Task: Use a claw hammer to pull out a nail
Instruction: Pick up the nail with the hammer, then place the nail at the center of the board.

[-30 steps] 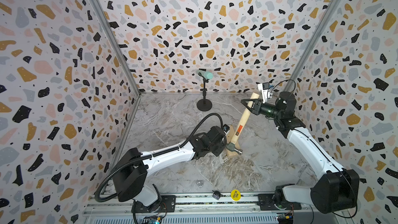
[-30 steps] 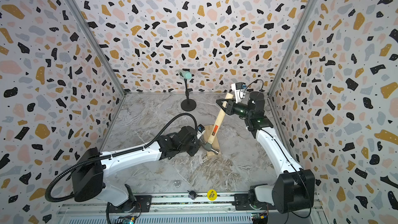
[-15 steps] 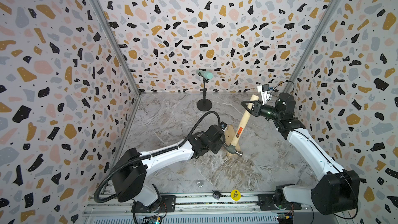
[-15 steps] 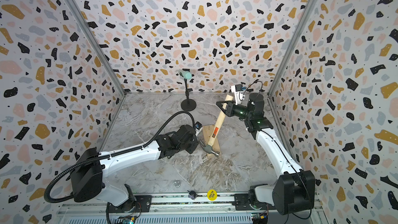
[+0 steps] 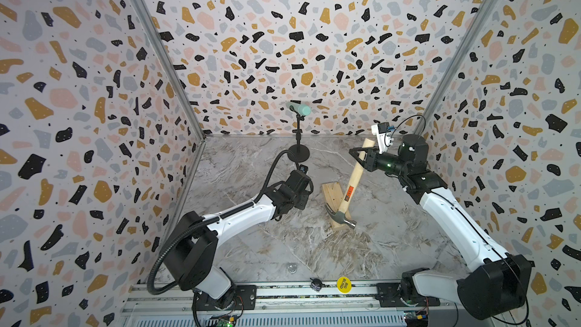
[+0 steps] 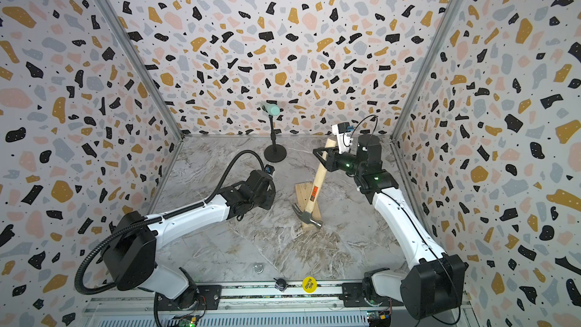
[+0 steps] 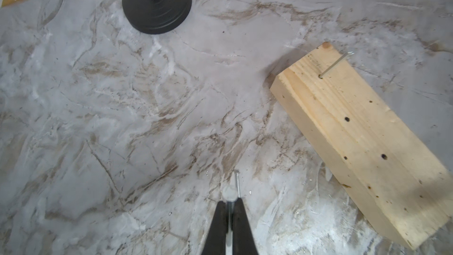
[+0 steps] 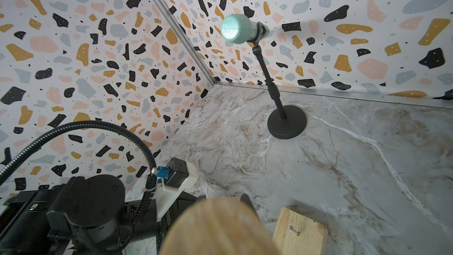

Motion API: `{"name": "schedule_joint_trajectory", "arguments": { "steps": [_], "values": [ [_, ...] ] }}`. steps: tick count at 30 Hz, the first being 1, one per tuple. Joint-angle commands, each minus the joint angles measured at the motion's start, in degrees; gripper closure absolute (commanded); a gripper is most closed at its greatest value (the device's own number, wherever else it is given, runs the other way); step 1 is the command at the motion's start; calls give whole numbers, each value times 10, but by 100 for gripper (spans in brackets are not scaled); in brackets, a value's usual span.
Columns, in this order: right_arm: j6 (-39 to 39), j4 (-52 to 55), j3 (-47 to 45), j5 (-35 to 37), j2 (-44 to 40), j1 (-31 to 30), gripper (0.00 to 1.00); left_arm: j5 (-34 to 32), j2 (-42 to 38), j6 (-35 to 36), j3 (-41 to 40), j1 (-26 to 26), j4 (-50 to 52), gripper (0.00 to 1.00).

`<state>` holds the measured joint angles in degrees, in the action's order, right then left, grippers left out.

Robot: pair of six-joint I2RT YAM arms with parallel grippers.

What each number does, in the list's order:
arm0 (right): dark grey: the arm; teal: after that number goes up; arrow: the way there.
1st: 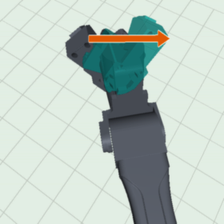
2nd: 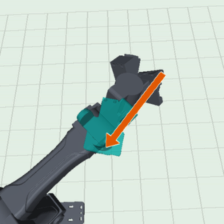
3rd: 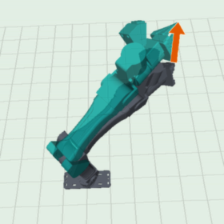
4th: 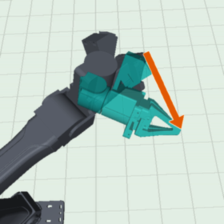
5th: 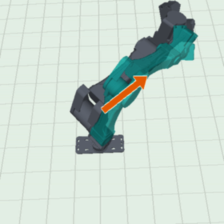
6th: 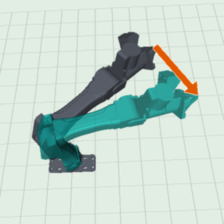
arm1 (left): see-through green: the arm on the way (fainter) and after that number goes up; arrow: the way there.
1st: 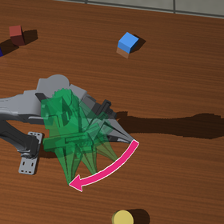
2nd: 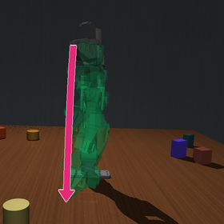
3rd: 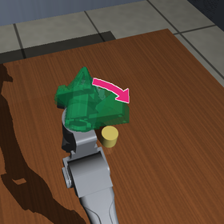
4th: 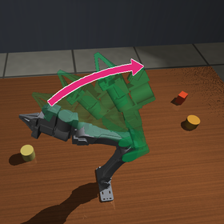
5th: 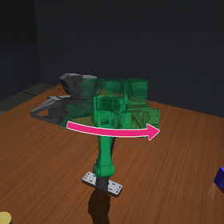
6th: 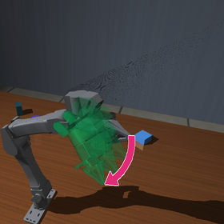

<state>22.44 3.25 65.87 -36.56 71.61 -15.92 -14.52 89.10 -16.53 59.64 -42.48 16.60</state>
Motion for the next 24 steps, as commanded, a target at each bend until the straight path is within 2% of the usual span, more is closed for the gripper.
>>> {"name": "schedule_joint_trajectory", "arguments": {
  "steps": [1,5,24],
  "values": [
    [-24,18,61,50,-25,-24,96,-13,23,-23,6,13,7,100],
    [-47,38,76,79,-24,-40,100,-14,52,-34,15,22,11,100],
    [-166,65,93,260,-42,-159,100,8,130,-62,22,54,-8,100]
  ]
}}
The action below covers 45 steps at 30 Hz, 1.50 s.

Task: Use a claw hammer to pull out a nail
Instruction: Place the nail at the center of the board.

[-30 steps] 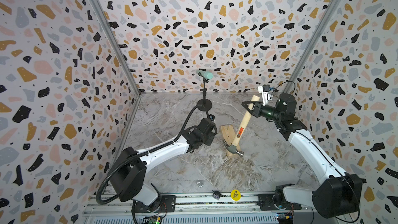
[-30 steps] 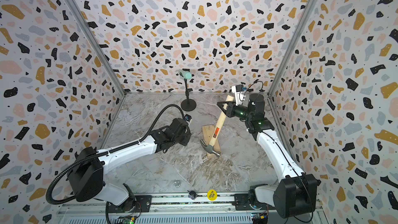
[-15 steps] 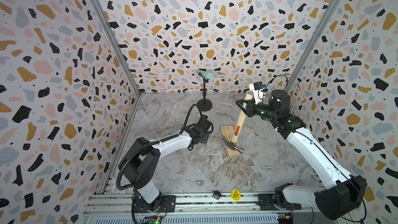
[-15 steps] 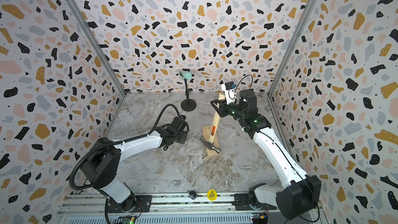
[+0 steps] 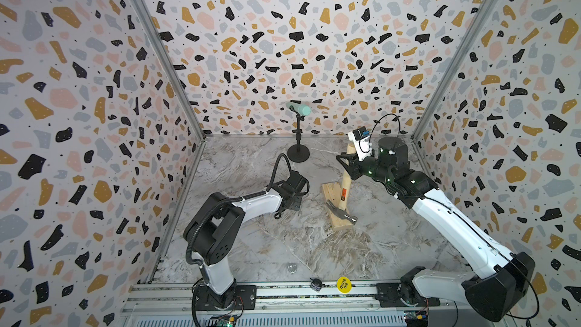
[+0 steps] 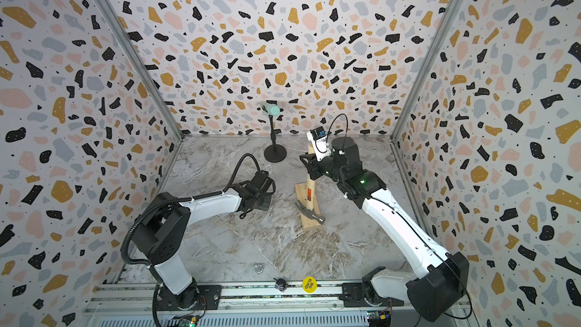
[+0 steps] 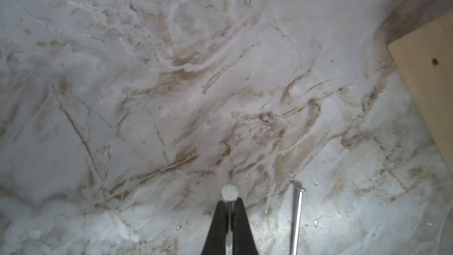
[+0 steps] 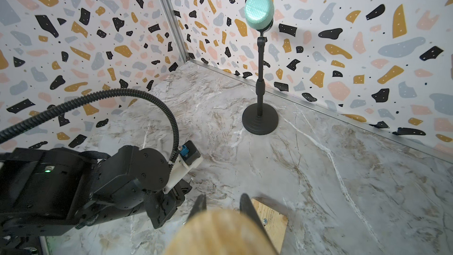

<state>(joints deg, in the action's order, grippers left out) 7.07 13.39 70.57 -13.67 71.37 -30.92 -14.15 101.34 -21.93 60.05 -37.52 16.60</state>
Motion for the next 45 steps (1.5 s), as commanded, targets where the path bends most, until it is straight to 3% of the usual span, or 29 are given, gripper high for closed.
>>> {"name": "schedule_joint_trajectory", "arguments": {
  "steps": [1,12,37,45],
  "values": [
    [-13,-36,45,34,-40,-11,100,6,11,-10,18,5,-9,100],
    [-14,-45,37,47,-57,-21,100,39,31,-25,15,5,-37,100],
    [-9,-51,17,52,-75,-24,100,30,52,-38,22,7,-33,100],
    [-9,-52,19,52,-71,-23,100,30,54,-39,19,7,-34,92]
  ]
}}
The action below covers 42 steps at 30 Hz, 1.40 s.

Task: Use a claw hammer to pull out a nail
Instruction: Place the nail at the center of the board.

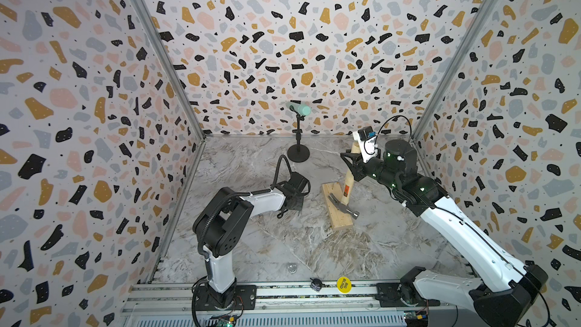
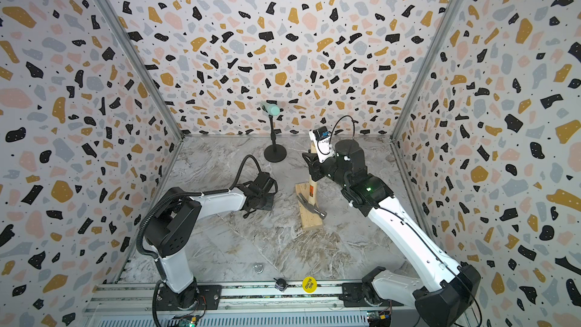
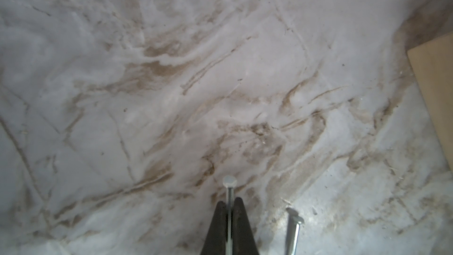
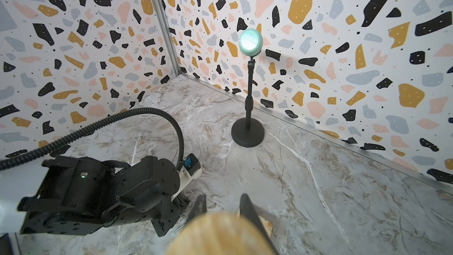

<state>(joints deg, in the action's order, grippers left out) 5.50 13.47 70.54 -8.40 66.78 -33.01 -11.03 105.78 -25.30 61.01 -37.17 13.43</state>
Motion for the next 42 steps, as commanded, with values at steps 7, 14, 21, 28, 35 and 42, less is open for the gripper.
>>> {"name": "schedule_joint_trajectory", "arguments": {
  "steps": [7,14,21,28,35,42],
  "values": [
    [5,-52,18,0,-24,-3,100,-1,8,-6,5,4,-4,90],
    [-4,-52,21,6,-24,-3,100,3,-11,-7,10,4,-1,85],
    [-19,-49,22,16,-14,-1,100,18,-52,3,19,4,0,80],
    [-26,-52,24,19,-6,-2,100,34,-83,5,35,4,6,78],
    [-43,-60,26,34,0,-1,100,131,-98,-32,26,4,-55,74],
    [-56,-47,41,52,25,-1,100,204,-69,-78,14,3,-126,72]
  ]
}}
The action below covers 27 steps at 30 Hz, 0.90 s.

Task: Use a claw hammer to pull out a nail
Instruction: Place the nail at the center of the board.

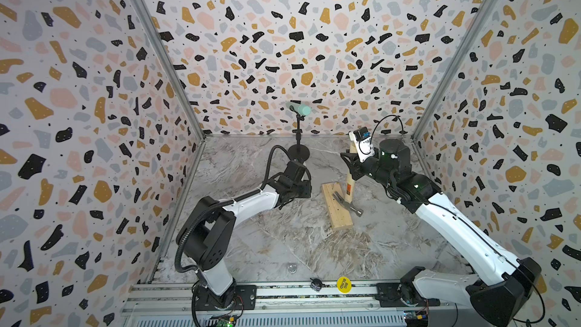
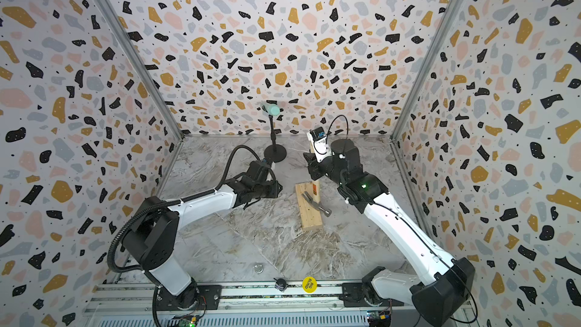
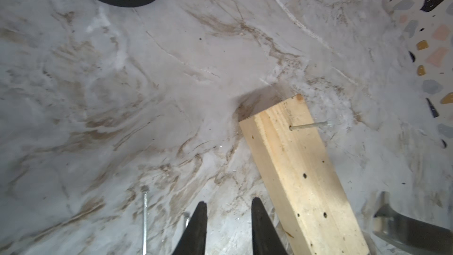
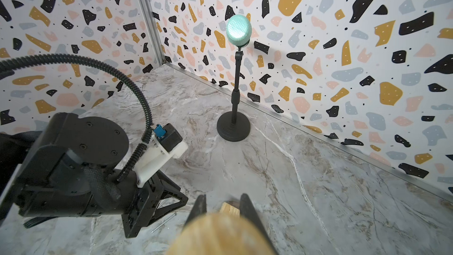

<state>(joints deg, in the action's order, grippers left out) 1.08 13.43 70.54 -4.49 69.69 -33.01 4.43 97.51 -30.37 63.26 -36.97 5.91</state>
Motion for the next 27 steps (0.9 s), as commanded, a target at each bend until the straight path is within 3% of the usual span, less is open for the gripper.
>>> {"name": "schedule_joint_trajectory", "arguments": {
  "steps": [1,10,27],
  "values": [
    [-13,-44,43,16,0,-1,100,58,20,-34,-10,1,-60,72],
    [-21,-31,57,33,31,-1,100,102,61,-74,-18,-9,-125,71],
    [-23,-34,74,45,66,3,100,90,114,-108,-22,-61,-168,71]
  ]
}}
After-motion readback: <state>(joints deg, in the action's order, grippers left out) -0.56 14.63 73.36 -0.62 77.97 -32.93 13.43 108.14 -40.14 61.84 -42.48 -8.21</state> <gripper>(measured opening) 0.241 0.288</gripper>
